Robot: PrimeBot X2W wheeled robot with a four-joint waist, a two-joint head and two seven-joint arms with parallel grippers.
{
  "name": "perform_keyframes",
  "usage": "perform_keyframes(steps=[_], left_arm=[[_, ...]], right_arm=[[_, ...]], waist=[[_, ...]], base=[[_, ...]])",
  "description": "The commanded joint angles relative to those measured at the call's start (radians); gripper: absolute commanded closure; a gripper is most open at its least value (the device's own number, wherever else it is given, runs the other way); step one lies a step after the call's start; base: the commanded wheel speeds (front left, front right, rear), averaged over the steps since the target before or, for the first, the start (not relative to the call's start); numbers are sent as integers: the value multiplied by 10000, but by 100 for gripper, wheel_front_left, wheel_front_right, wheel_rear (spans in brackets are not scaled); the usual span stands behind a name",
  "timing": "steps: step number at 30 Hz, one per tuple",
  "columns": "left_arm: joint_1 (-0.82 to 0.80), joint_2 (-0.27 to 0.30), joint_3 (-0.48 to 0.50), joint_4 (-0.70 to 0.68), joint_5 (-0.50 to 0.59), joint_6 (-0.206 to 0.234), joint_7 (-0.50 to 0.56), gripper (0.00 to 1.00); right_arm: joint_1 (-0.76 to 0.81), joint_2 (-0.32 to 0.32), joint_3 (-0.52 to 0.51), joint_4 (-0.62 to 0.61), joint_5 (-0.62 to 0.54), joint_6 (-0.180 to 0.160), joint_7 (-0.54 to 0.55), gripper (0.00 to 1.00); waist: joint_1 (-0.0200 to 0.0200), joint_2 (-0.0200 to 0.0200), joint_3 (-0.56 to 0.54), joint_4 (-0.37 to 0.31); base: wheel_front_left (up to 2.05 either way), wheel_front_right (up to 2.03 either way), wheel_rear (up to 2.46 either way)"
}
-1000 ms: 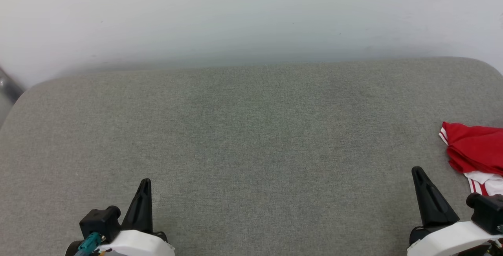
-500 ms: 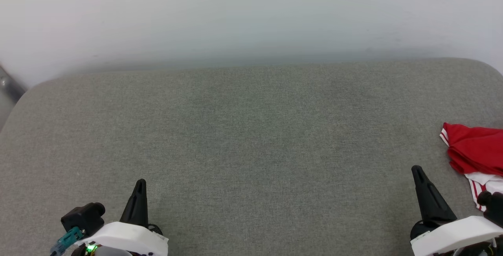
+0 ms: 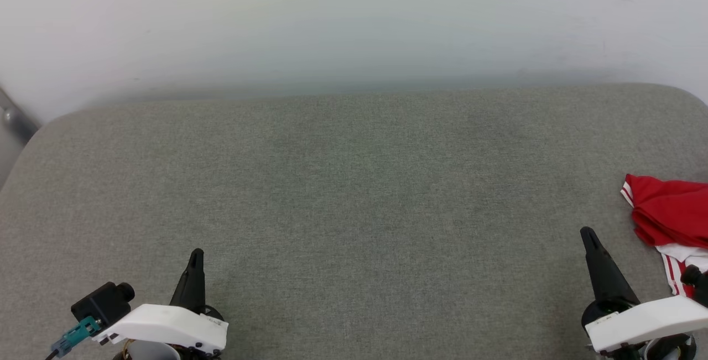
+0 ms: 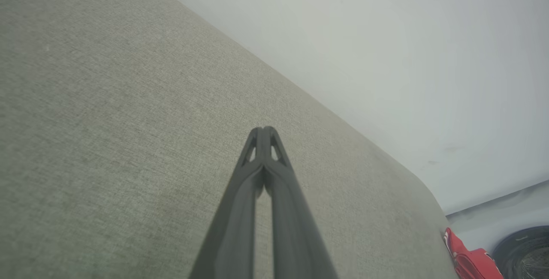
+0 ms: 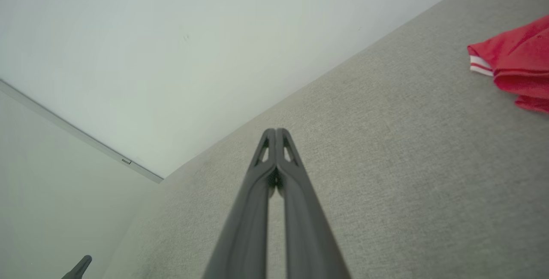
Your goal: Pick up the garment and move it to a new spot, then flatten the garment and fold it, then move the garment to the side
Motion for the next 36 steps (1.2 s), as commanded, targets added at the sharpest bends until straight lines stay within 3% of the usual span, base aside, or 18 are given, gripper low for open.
perform_keyframes(steps=[1, 36], left_arm=[[-258, 12, 126, -84, -238, -78, 45, 100], [-590, -599, 1121, 248, -3719, -815, 1102, 100]], right_arm=[[-268, 6, -41, -50, 293, 1, 26, 100], [-883, 170, -279, 1006, 4337, 1, 302, 100]], waist=[[-1, 0, -1, 3], [-1, 0, -63, 118]], base=[[0, 0, 0], [0, 0, 0]])
